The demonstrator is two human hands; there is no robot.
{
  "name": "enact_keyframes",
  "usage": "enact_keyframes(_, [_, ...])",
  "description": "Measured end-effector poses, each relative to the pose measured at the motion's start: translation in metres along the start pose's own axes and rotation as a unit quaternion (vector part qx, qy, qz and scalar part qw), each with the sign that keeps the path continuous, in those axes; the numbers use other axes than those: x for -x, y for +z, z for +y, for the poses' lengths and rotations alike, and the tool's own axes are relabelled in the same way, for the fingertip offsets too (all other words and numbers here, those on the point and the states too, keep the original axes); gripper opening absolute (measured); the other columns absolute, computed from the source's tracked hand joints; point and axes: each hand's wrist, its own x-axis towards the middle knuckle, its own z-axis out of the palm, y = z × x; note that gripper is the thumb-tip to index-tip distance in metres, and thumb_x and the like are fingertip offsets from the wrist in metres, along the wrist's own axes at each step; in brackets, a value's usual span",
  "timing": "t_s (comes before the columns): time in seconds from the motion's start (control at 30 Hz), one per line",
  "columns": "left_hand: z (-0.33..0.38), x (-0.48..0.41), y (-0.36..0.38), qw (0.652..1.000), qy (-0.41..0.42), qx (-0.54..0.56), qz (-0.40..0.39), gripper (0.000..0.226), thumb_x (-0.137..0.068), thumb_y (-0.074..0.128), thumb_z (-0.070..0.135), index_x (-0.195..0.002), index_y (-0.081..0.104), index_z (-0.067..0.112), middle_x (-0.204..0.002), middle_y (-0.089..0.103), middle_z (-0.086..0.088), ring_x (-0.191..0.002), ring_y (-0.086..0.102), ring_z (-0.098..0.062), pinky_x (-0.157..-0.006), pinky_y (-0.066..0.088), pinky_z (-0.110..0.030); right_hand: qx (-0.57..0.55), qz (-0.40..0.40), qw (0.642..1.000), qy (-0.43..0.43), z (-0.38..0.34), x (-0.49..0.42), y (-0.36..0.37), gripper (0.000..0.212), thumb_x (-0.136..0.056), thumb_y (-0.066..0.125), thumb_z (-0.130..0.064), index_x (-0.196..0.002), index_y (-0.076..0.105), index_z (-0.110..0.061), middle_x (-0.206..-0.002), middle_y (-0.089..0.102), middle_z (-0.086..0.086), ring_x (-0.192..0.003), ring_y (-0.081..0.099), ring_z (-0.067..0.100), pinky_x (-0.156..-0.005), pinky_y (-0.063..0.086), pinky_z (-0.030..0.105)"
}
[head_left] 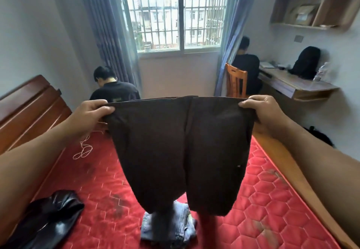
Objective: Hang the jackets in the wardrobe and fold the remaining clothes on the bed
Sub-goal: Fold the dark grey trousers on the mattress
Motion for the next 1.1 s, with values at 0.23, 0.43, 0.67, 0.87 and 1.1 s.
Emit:
enact_keyframes(0.23, [0.074,-0.004,0.089,0.993,-0.075,0.076,0.043,0.024,-0.096,0.056,0.014,-0.073,0.054,0.021,-0.062,0.048,-0.001,-0.054,0.050,-0.015,-0.048,0.047,-0.025,-0.021,0.049,0.998,0.018,-0.021,-0.010,-0.066,0.010,-0.084,0.068,-0.004,-0.077,0.062,0.000,-0.068,0.050,0.015,-0.058,0.052,0.020,-0.058,0.045,0.031])
enact_keyframes(0.43, [0.135,-0.001,0.208,0.978,-0.095,0.185,0.003,0.016,-0.098,0.055,0.011,-0.111,0.063,0.006,-0.083,0.067,-0.010,-0.064,0.068,-0.017,-0.053,0.056,-0.026,-0.092,0.073,0.991,0.071,-0.042,-0.010,-0.104,0.006,-0.086,0.067,-0.003,-0.092,0.070,-0.003,-0.072,0.060,0.010,-0.049,0.058,0.011,-0.041,0.044,0.018])
enact_keyframes(0.67, [0.179,0.025,0.363,0.986,-0.032,0.125,-0.104,0.017,-0.102,0.057,0.013,-0.086,0.057,0.009,-0.089,0.056,-0.015,-0.087,0.061,-0.025,-0.092,0.057,-0.042,-0.080,-0.115,0.989,0.039,-0.048,0.019,-0.098,0.018,-0.097,0.063,-0.013,-0.095,0.068,0.004,-0.079,0.064,0.018,-0.074,0.064,0.028,-0.078,0.055,0.046])
enact_keyframes(0.87, [0.167,0.043,0.386,0.992,0.018,0.013,-0.122,0.041,-0.073,0.088,0.006,-0.098,0.057,0.002,-0.101,0.071,-0.019,-0.095,0.074,-0.023,-0.086,0.061,-0.035,-0.094,-0.158,0.980,0.073,-0.037,0.026,-0.123,0.029,-0.100,0.057,-0.013,-0.110,0.066,0.013,-0.109,0.066,0.038,-0.096,0.067,0.047,-0.098,0.048,0.062])
enact_keyframes(1.1, [0.142,0.039,0.397,0.968,0.124,-0.215,0.013,0.031,-0.074,0.072,0.001,-0.078,0.048,0.021,-0.068,0.059,0.004,-0.060,0.050,-0.009,-0.063,0.047,-0.036,0.185,-0.103,0.969,-0.129,-0.015,0.016,-0.146,0.015,-0.094,0.062,-0.009,-0.090,0.076,-0.011,-0.096,0.064,0.004,-0.088,0.064,0.014,-0.083,0.053,0.022])
